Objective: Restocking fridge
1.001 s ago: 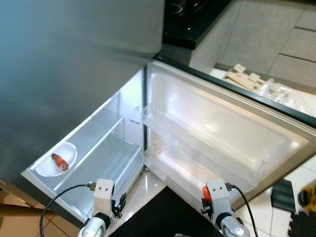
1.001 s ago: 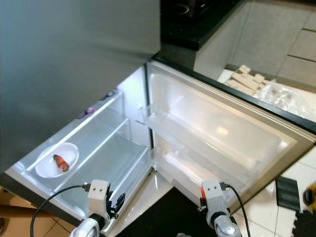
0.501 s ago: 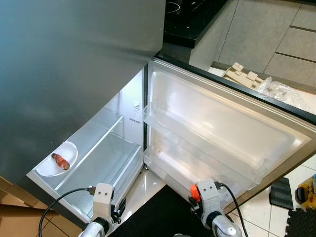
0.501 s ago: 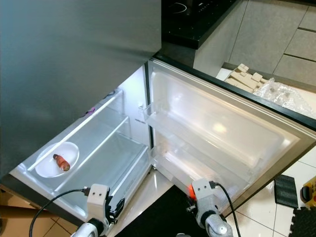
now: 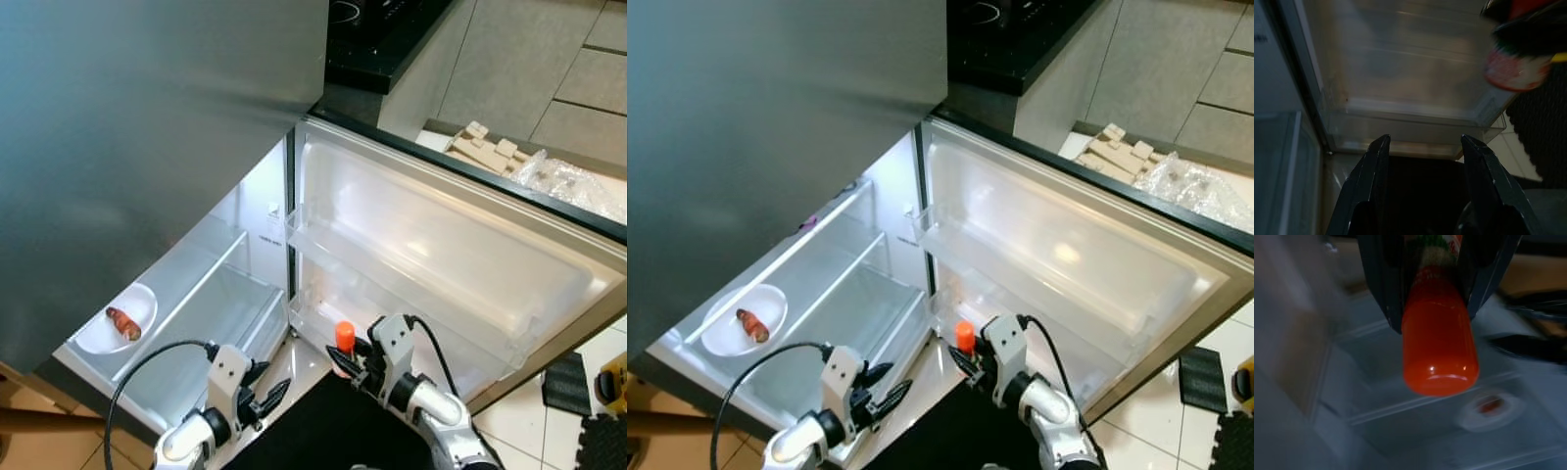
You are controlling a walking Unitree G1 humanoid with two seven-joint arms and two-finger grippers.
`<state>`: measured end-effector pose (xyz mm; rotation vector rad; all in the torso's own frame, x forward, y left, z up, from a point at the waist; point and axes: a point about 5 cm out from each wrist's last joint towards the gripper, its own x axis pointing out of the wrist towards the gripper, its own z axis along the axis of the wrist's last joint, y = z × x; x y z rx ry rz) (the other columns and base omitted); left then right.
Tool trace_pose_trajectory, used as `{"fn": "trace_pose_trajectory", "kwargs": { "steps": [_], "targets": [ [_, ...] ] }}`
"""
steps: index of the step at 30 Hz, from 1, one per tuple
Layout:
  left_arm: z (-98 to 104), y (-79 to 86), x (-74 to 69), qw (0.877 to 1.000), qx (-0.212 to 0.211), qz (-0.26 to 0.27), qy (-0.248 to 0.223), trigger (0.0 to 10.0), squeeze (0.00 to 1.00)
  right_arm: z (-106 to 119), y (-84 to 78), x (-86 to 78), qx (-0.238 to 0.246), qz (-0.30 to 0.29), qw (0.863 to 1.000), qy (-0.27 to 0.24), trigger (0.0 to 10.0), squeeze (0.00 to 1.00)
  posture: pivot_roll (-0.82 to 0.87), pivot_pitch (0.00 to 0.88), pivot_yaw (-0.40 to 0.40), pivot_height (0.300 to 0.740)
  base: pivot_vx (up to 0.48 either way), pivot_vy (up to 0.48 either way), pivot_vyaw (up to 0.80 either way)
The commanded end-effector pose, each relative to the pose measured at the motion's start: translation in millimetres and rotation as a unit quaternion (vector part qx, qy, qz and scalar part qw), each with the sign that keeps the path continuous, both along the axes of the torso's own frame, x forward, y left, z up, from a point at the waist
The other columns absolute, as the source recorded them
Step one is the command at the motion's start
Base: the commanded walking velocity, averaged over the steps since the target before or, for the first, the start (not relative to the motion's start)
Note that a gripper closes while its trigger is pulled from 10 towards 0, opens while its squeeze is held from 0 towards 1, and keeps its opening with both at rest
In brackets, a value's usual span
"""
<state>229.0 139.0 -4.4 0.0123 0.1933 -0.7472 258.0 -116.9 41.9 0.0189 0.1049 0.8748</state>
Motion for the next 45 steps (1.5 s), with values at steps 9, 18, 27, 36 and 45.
{"fn": "trace_pose_trajectory", "kwargs": {
  "steps": [9, 18, 27, 36, 45],
  "targets": [
    [15.9, 14.6, 10.2, 0.998, 0.030, -0.018, -0.043, 10.0, 0.00, 88.5, 20.2, 23.3, 0.042, 0.096, 0.987, -0.119, 10.0, 0.00, -0.21, 0.087, 0.025, 0.740, 0.000, 0.000, 0.00],
    [17.9, 14.0, 6.4, 0.998, 0.026, -0.034, -0.041, 10.0, 0.00, 152.6, 18.8, 40.4, 0.034, 0.074, 0.978, -0.192, 10.0, 0.00, -0.21, 0.088, 0.021, 0.740, 0.000, 0.000, 0.00],
    [21.6, 7.1, 8.6, 0.998, 0.022, -0.046, -0.044, 10.0, 0.00, 166.8, 10.1, 71.0, -0.049, 0.003, 0.972, -0.228, 10.0, 0.00, -0.21, 0.089, 0.021, 0.740, 0.000, 0.000, 0.00],
    [21.0, 5.1, 6.6, 0.998, 0.024, -0.050, -0.043, 10.0, 0.00, 153.2, 9.8, 81.7, -0.107, -0.019, 0.967, -0.229, 10.0, 0.00, -0.21, 0.089, 0.011, 0.740, 0.000, 0.000, 0.00],
    [20.3, 4.7, 5.0, 0.997, 0.031, -0.057, -0.040, 10.0, 0.00, 122.1, 8.1, 84.6, -0.167, -0.019, 0.962, -0.217, 10.0, 0.00, -0.20, 0.089, 0.014, 0.740, 0.000, 0.000, 0.00]
  ]
}}
